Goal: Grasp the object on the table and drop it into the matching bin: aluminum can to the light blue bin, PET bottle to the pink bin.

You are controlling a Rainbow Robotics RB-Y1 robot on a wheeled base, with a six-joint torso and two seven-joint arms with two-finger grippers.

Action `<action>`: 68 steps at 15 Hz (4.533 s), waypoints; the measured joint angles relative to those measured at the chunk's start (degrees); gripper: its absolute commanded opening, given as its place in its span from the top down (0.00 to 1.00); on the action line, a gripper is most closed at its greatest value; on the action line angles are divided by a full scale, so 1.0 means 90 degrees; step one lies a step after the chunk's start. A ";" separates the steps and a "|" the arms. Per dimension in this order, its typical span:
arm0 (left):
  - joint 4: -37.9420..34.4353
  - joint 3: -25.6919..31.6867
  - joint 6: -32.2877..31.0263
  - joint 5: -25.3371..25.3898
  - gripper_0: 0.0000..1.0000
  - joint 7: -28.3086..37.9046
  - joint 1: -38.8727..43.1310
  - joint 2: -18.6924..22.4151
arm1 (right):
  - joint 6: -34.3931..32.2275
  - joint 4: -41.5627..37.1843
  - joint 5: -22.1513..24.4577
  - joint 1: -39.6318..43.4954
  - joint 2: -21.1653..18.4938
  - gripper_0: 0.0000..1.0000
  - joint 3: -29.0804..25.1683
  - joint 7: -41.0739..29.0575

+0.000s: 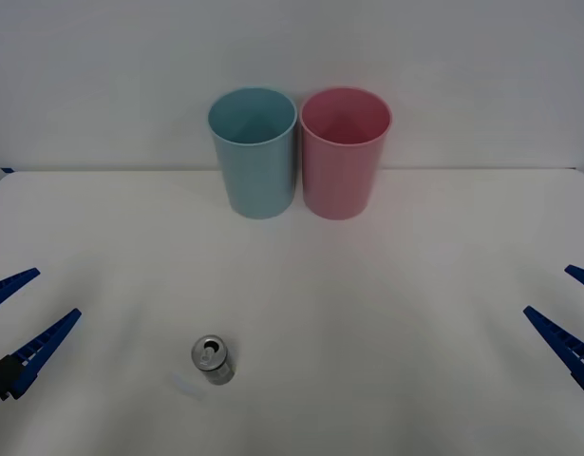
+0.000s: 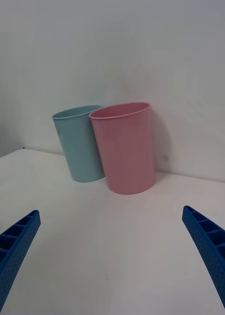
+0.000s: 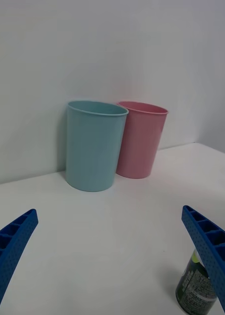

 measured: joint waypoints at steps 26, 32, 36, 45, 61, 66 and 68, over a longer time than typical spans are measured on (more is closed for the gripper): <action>0.1832 -0.0770 -0.1069 0.0240 0.00 -0.1590 0.0006 0.1026 | 0.0000 0.0000 0.0000 0.0000 0.0000 0.00 0.0000 0.0000; 0.1865 -0.1190 -0.1064 0.0003 0.00 -0.1858 0.0052 0.1029 | 0.0000 0.0000 0.0000 0.0000 0.0000 0.00 0.0000 0.0000; 0.1954 -0.1451 -0.1052 -0.0074 0.00 -0.1948 0.0056 0.1017 | 0.0000 0.0000 0.0000 0.0000 0.0000 0.00 0.0000 0.0000; 0.1961 -0.1689 -0.0781 -0.0381 0.00 -0.2654 -0.0063 0.0139 | 0.0000 0.0000 0.0000 0.0000 0.0000 0.00 0.0000 0.0000; 0.2761 -0.2365 -0.0227 -0.1174 0.00 -0.3096 -0.1044 -0.0757 | 0.0000 0.0000 0.0000 0.0000 0.0000 0.00 0.0000 0.0000; 0.3026 -0.2616 0.0001 -0.1190 0.00 -0.3215 -0.1381 -0.0921 | 0.0000 0.0000 0.0000 0.0000 0.0000 0.00 0.0000 0.0000; 0.3027 -0.2635 0.0058 -0.1281 0.00 -0.3220 -0.1431 -0.1029 | 0.0000 0.0000 0.0000 0.0000 0.0000 0.00 0.0000 0.0000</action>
